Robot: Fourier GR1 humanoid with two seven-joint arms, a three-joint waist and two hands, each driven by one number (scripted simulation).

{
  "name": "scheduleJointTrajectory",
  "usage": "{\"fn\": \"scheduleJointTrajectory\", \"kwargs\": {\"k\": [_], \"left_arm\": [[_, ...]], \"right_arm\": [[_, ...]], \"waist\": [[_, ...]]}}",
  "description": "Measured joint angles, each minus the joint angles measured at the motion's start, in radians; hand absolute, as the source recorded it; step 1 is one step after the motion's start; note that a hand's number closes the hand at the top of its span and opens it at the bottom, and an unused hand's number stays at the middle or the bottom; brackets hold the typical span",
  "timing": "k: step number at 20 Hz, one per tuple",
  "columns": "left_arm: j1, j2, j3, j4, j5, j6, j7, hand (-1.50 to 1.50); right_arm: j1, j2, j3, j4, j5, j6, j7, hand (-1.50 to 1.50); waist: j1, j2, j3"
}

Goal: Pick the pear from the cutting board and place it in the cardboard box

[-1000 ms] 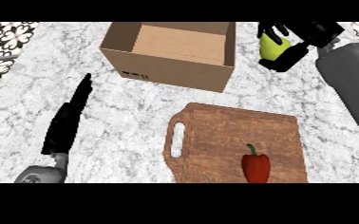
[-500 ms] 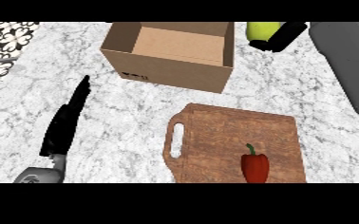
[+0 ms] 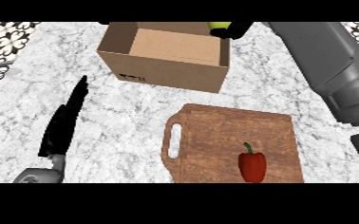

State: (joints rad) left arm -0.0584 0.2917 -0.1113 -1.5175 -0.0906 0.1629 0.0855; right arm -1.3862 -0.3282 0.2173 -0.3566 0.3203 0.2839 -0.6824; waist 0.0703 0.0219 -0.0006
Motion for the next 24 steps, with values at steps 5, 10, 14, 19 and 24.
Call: {"fn": "scheduleJointTrajectory", "kwargs": {"k": [5,10,14,19,24], "left_arm": [[0.000,-0.003,0.005,0.000,0.003,-0.009,-0.001,0.00],[0.009,-0.009,0.002,-0.010,0.001,-0.014,0.003,0.00],[-0.005,-0.003,0.008,-0.005,-0.003,-0.021,0.006,0.00],[-0.007,-0.011,0.004,-0.007,-0.004,-0.026,0.000,0.00],[-0.030,-0.013,0.003,-0.009,-0.008,-0.032,0.012,0.00]], "right_arm": [[-0.069,0.097,0.010,0.087,0.038,-0.042,0.046,1.50],[-0.086,0.204,0.033,0.155,0.081,-0.098,0.089,1.50],[-0.100,0.257,0.049,0.206,0.113,-0.132,0.124,1.50],[-0.102,0.304,0.042,0.255,0.113,-0.153,0.188,-1.50],[-0.083,0.320,0.019,0.262,0.087,-0.165,0.204,-1.50]], "waist": [[0.001,0.001,0.000],[0.003,0.002,-0.001],[0.008,0.006,-0.001],[0.022,0.010,-0.001],[0.039,0.016,-0.001]]}}
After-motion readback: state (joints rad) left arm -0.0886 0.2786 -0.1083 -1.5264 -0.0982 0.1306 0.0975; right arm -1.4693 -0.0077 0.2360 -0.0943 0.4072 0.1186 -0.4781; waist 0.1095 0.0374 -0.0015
